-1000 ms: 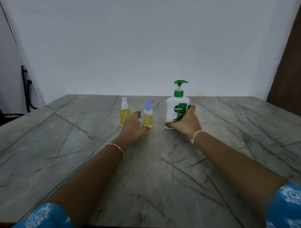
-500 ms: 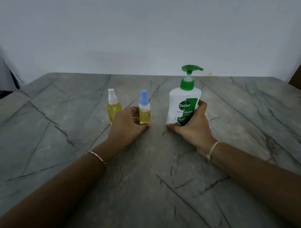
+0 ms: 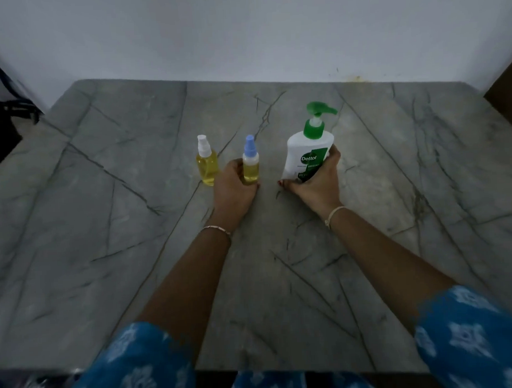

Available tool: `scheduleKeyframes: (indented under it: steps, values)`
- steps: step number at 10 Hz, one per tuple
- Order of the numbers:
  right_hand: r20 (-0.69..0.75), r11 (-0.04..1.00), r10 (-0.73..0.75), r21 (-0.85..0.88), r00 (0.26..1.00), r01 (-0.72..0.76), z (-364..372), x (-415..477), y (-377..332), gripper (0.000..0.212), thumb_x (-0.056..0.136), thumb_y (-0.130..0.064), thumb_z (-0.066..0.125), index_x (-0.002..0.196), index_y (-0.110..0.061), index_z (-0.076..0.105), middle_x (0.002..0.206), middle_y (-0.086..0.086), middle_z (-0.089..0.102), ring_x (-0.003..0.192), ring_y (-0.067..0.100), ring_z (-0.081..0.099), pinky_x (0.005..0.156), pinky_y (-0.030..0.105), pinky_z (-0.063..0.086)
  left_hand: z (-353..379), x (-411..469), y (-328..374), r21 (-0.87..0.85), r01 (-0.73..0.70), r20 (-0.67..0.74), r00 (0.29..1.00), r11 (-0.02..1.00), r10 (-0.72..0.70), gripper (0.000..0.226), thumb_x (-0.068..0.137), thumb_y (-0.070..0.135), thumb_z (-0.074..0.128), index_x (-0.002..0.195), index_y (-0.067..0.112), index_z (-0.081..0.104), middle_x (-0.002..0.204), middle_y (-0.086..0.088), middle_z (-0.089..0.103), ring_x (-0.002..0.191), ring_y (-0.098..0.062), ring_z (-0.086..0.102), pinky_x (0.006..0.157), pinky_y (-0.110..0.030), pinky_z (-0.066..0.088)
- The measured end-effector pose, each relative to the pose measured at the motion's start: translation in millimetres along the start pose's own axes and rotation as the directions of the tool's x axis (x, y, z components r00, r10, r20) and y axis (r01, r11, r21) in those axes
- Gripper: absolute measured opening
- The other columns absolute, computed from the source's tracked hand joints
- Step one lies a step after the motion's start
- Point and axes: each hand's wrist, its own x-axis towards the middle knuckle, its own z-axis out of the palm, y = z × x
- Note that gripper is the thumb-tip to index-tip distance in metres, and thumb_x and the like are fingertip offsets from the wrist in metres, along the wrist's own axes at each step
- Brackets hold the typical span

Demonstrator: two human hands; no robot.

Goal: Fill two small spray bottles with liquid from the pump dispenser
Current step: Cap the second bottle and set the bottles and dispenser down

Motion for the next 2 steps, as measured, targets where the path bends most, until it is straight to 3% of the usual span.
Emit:
scheduleKeyframes:
  steps: [1, 2]
  values:
    - [-0.009, 0.999, 0.048, -0.023, 0.999, -0.048, -1.1, -3.4, -7.4, 0.124, 0.047, -0.021, 0.097, 0.144, -0.009, 0.021, 0.135, 0.005, 0.050, 0.121, 0.018, 0.054, 0.101, 0.035, 0.050, 0.1, -1.0, 4.7, 0.025, 0.013, 0.005, 1.000, 1.000, -0.014, 0.039, 0.080, 0.014, 0.071, 0.118, 0.009, 0.059, 0.110, -0.007, 0.068, 0.100, -0.020, 0.063, 0.082, -0.022, 0.044]
    - [-0.001, 0.994, 0.107, 0.018, 0.994, -0.107, -2.8, -7.7, -16.0, 0.128, 0.046, -0.016, 0.098, 0.146, -0.008, 0.017, 0.138, 0.004, 0.045, 0.124, 0.018, 0.052, 0.103, 0.032, 0.048, -3.0, -9.9, 12.7, -0.002, 0.063, 0.033, 0.998, 0.998, -0.062, 0.043, 0.083, 0.009, 0.067, 0.124, 0.007, 0.055, 0.115, -0.008, 0.065, 0.106, -0.024, 0.061, 0.084, -0.023, 0.042]
